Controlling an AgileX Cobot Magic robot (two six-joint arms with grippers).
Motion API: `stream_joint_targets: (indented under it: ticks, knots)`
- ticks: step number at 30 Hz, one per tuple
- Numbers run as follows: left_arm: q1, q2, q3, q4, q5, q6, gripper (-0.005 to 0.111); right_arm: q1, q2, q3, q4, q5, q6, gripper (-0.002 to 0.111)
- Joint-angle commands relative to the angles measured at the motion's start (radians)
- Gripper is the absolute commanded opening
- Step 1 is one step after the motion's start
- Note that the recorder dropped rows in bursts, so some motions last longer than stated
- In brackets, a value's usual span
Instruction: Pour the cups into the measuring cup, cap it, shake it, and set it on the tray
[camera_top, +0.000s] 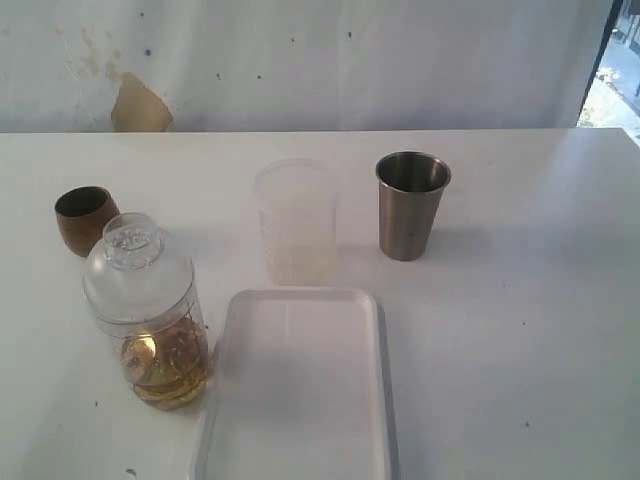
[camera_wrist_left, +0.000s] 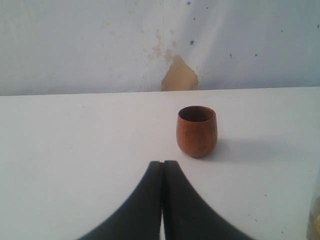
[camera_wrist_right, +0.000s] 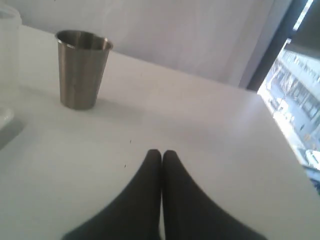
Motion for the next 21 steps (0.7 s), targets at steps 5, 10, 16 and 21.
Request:
stream_joint_targets:
  ticks: [5,10,16,21]
  knots:
    - [0.004,-0.005,0.006,0.001,-0.007,0.000,0.000,-0.005,-0.006,0.007,0.001,0.068,0.067,0.000]
    - [0.004,-0.005,0.006,0.001,-0.007,0.000,0.000,-0.005,-0.006,0.007,0.005,0.068,0.067,0.000]
    - [0.004,-0.005,0.006,0.001,-0.007,0.000,0.000,-0.005,-0.006,0.007,0.005,0.068,0.067,0.000]
    - [0.004,-0.005,0.006,0.012,-0.039,0.000,0.000,-0.005,-0.006,0.007,0.005,0.068,0.067,0.000]
